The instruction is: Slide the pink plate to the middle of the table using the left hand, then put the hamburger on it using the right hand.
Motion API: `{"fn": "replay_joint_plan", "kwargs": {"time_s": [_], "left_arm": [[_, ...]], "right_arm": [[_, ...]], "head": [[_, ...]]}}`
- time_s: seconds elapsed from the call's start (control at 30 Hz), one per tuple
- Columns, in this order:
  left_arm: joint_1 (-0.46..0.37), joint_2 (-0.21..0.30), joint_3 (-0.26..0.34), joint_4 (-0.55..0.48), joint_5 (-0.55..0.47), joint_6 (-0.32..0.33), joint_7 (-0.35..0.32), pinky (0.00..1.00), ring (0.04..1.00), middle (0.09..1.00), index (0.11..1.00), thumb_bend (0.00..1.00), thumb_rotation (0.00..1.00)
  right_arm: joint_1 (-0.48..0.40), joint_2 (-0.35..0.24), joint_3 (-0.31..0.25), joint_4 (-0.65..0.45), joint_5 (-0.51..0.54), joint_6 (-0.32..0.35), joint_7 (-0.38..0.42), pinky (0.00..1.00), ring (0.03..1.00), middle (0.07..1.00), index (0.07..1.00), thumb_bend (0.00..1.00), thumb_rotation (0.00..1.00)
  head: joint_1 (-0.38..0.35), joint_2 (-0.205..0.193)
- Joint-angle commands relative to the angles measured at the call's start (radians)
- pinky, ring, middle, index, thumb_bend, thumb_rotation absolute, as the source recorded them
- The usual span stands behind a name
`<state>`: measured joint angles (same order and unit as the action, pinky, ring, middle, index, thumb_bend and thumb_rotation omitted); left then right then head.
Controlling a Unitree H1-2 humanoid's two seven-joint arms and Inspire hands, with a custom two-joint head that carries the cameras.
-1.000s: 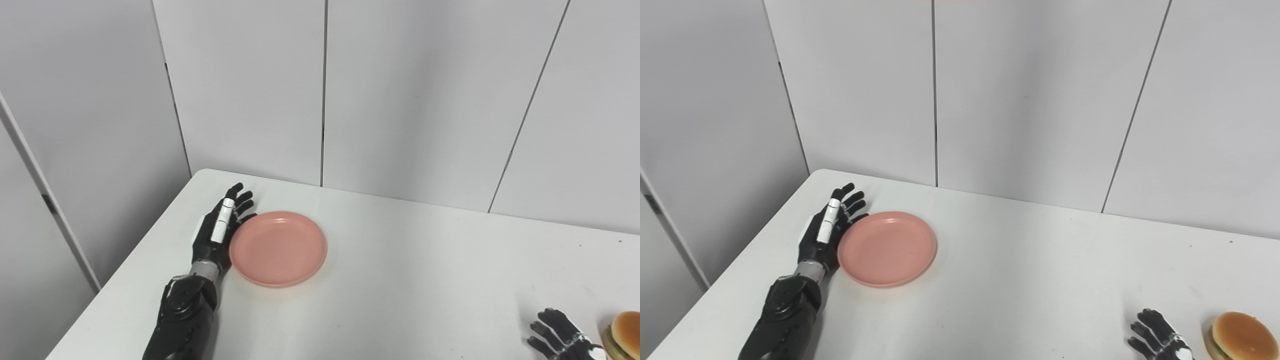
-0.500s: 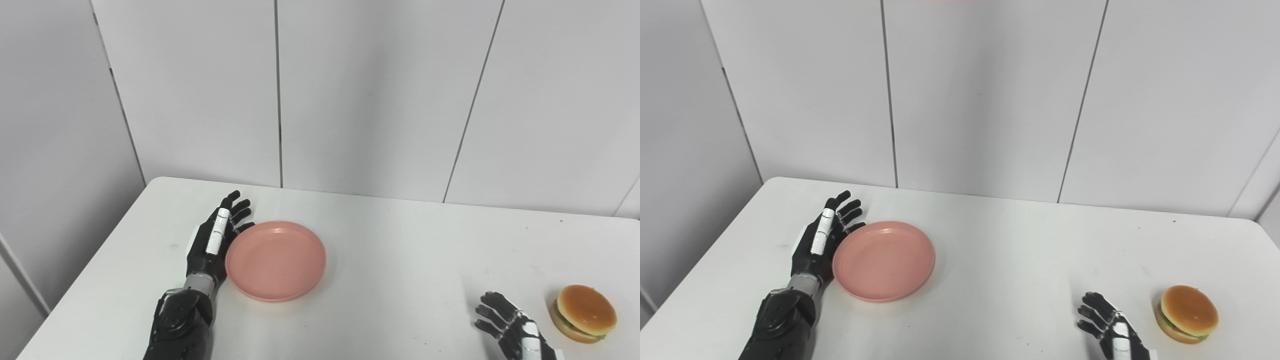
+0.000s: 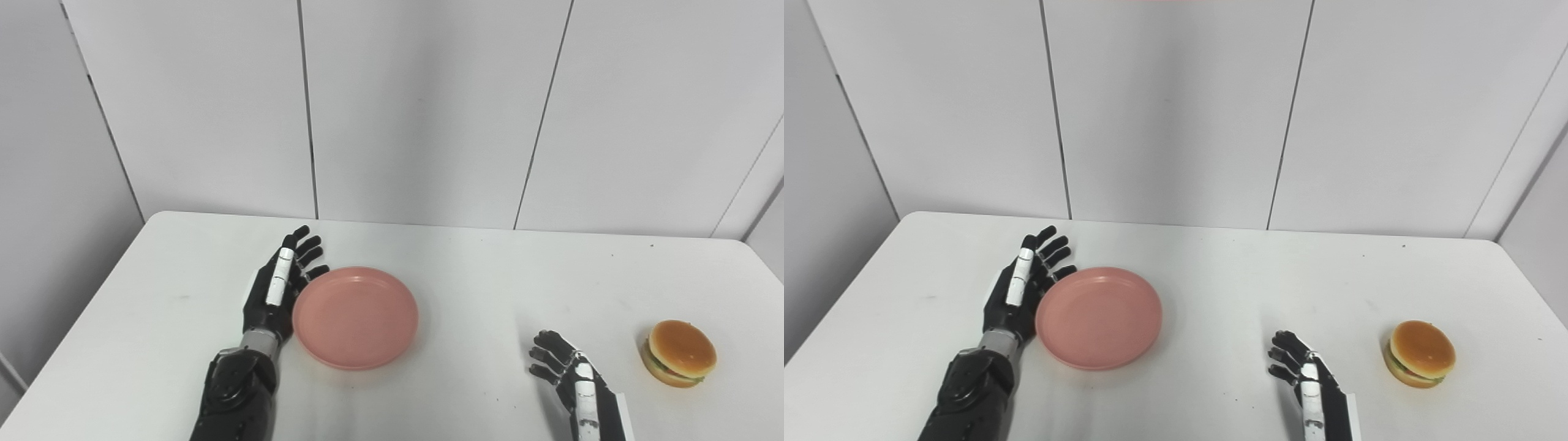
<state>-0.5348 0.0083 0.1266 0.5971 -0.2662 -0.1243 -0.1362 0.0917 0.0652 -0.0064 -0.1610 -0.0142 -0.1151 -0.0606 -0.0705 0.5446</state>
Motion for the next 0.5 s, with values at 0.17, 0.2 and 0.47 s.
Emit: {"fn": "replay_joint_plan", "kwargs": {"time_s": [0.17, 0.2, 0.47], "left_arm": [[-0.029, -0.047, -0.025, 0.063, 0.019, 0.026, 0.006, 0.78, 0.86, 0.834, 0.84, 0.86, 0.77], [-0.033, -0.051, -0.026, 0.07, 0.021, 0.025, 0.007, 0.78, 0.862, 0.834, 0.841, 0.86, 0.77], [-0.067, -0.064, -0.024, 0.115, 0.01, 0.026, -0.008, 0.78, 0.875, 0.847, 0.842, 0.84, 0.77]], "right_arm": [[0.013, 0.042, 0.027, 0.026, -0.032, -0.038, -0.022, 0.7, 0.744, 0.774, 0.73, 0.78, 1.0], [0.014, 0.045, 0.029, 0.028, -0.038, -0.041, -0.026, 0.7, 0.74, 0.771, 0.728, 0.78, 1.0], [0.008, 0.061, 0.059, 0.036, -0.102, -0.052, -0.057, 0.69, 0.737, 0.771, 0.736, 0.78, 1.0]], "head": [[-0.048, -0.006], [-0.056, -0.006], [-0.15, -0.003]]}}
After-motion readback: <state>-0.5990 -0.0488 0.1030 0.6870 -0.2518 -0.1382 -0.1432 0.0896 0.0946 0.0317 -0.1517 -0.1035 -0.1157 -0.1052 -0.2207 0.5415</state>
